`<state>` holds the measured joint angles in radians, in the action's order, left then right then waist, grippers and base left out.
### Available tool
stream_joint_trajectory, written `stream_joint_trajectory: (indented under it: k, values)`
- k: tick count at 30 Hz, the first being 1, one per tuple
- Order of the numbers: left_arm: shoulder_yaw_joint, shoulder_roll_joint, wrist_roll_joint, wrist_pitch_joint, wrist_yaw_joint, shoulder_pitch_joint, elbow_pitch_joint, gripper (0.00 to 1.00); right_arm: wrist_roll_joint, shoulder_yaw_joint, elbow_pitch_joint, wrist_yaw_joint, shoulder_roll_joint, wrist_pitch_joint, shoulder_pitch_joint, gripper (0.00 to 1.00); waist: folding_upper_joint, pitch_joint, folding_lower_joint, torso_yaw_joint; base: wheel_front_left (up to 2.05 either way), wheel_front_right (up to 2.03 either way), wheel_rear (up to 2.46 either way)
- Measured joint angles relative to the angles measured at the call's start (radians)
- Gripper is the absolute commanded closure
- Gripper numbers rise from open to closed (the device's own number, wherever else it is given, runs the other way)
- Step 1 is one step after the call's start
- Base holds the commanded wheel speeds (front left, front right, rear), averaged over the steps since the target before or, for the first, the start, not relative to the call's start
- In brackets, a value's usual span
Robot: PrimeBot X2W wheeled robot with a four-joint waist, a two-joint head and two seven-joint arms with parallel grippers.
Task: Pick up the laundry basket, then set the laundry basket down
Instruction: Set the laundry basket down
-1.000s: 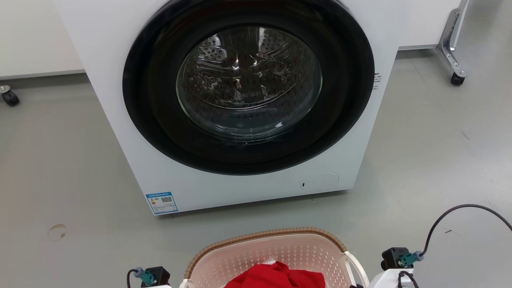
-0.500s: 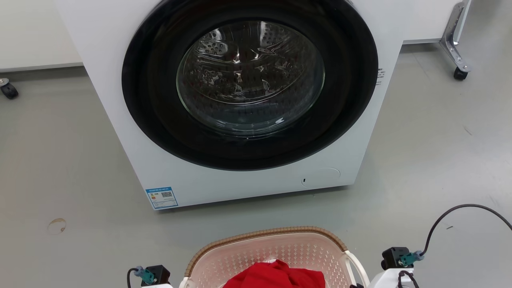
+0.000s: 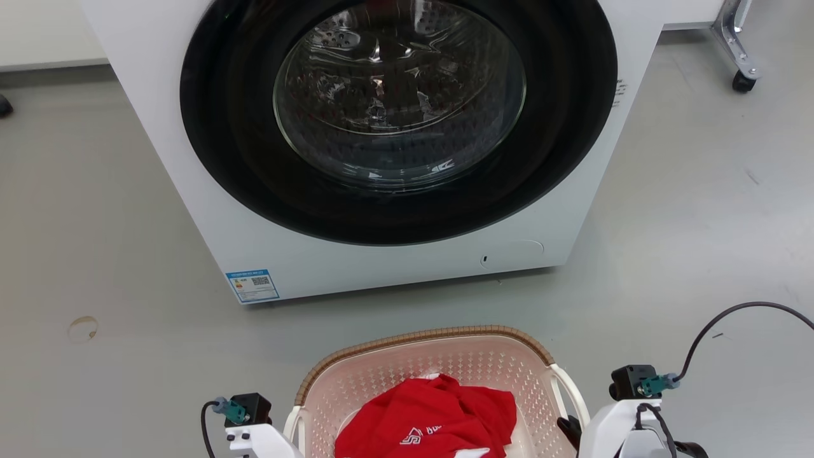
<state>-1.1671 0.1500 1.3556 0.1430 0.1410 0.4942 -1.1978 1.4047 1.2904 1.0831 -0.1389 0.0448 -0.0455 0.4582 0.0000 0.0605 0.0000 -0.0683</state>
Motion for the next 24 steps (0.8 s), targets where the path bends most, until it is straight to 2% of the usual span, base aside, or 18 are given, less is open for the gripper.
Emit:
stream_joint_trajectory:
  k: [24]
  values:
    - [-0.022, -0.001, -0.039, -0.084, 0.0, 0.181, 0.005, 1.0, -0.015, 0.0, 0.035, -0.002, 0.0, -0.097, 0.165, 1.0, 0.0, 0.264, 0.0, 0.024, 0.0, 0.0, 0.0]
